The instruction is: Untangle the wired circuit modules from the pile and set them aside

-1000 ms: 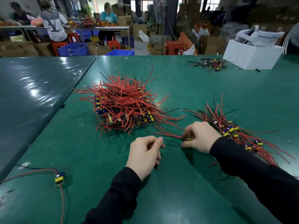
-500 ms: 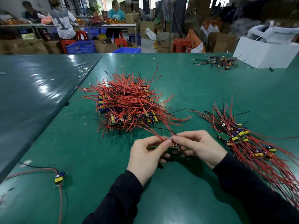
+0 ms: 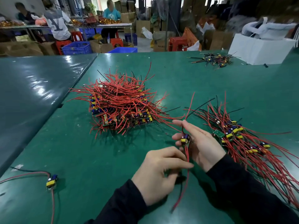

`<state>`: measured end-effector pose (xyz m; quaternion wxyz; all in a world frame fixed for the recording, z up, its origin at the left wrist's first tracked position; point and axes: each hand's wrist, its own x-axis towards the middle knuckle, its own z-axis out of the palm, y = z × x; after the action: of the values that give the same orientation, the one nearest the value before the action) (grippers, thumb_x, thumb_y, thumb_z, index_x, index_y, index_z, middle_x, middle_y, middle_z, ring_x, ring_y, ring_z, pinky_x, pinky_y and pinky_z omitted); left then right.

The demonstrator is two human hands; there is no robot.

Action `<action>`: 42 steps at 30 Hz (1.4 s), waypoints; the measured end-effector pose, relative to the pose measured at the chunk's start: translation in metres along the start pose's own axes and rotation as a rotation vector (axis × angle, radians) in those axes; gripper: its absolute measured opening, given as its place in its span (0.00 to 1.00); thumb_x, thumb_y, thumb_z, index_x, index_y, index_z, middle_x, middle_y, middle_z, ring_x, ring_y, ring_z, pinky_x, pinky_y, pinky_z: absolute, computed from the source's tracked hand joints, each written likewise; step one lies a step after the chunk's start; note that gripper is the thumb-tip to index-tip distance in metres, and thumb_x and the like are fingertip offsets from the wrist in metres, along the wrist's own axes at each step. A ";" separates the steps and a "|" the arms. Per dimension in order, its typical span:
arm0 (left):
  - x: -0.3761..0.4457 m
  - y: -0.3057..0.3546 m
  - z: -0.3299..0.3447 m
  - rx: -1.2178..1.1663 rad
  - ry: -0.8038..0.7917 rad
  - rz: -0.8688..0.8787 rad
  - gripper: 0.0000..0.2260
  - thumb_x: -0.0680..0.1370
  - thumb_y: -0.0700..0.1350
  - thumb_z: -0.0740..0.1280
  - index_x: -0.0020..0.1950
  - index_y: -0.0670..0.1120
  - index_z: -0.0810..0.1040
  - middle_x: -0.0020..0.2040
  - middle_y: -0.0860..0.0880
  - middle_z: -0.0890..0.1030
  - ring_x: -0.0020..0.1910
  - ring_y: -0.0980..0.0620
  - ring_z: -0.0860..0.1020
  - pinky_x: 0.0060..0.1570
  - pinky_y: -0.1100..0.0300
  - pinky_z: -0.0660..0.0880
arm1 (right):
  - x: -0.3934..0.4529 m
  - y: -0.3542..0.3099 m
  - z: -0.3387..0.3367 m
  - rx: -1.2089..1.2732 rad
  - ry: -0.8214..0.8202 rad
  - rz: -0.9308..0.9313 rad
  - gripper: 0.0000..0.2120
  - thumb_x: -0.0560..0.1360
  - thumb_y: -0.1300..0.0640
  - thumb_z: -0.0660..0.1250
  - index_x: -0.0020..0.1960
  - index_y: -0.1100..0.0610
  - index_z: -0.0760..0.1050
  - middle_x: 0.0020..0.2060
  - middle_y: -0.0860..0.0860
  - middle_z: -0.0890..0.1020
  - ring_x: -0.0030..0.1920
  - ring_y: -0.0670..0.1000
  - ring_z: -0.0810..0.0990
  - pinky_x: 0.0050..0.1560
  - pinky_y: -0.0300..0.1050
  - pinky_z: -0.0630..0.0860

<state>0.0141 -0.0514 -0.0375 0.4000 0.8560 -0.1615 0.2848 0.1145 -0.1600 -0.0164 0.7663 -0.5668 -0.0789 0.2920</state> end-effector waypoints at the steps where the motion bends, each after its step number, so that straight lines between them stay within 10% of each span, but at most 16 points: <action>1: 0.000 0.002 0.000 -0.047 0.011 -0.033 0.18 0.63 0.26 0.64 0.44 0.42 0.85 0.41 0.49 0.82 0.40 0.58 0.79 0.46 0.70 0.71 | 0.001 0.001 0.000 -0.015 -0.025 0.002 0.13 0.76 0.50 0.62 0.44 0.51 0.85 0.28 0.52 0.78 0.24 0.46 0.73 0.23 0.35 0.69; 7: 0.008 -0.002 -0.010 -0.411 0.421 -0.556 0.06 0.71 0.41 0.74 0.45 0.47 0.81 0.36 0.54 0.81 0.31 0.57 0.75 0.30 0.67 0.71 | -0.004 0.010 0.004 -0.197 -0.218 -0.150 0.13 0.68 0.50 0.66 0.44 0.58 0.81 0.25 0.54 0.77 0.21 0.46 0.67 0.23 0.33 0.65; 11: 0.011 -0.002 -0.017 -0.638 0.290 -0.747 0.14 0.65 0.52 0.71 0.45 0.46 0.85 0.36 0.48 0.81 0.29 0.53 0.75 0.28 0.65 0.69 | -0.009 0.012 0.007 -0.266 -0.417 -0.084 0.12 0.69 0.50 0.65 0.40 0.61 0.76 0.28 0.55 0.81 0.20 0.46 0.69 0.22 0.33 0.65; 23: 0.013 -0.003 -0.029 -0.798 0.415 -0.668 0.09 0.63 0.50 0.72 0.39 0.47 0.85 0.36 0.49 0.83 0.36 0.56 0.79 0.35 0.65 0.76 | -0.013 0.003 0.005 -0.222 -0.429 0.086 0.13 0.63 0.56 0.71 0.45 0.62 0.79 0.40 0.60 0.85 0.34 0.53 0.84 0.31 0.38 0.78; 32: 0.009 -0.006 -0.038 -0.973 0.040 -0.698 0.11 0.64 0.38 0.77 0.45 0.47 0.86 0.38 0.47 0.84 0.37 0.54 0.78 0.42 0.66 0.75 | -0.017 -0.001 0.001 -0.181 -0.594 0.179 0.05 0.72 0.59 0.67 0.44 0.60 0.80 0.35 0.57 0.84 0.30 0.48 0.83 0.27 0.35 0.76; 42: 0.008 -0.007 -0.037 -1.135 0.126 -0.669 0.19 0.51 0.51 0.84 0.37 0.46 0.85 0.35 0.49 0.82 0.35 0.54 0.80 0.41 0.64 0.77 | -0.023 -0.006 0.002 -0.140 -0.770 0.253 0.11 0.74 0.59 0.64 0.56 0.58 0.72 0.32 0.54 0.84 0.27 0.46 0.82 0.25 0.34 0.75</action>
<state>0.0105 -0.0190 -0.0181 0.8645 0.4983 0.0117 0.0654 0.0971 -0.1721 -0.0054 0.5983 -0.4720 -0.3094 0.5688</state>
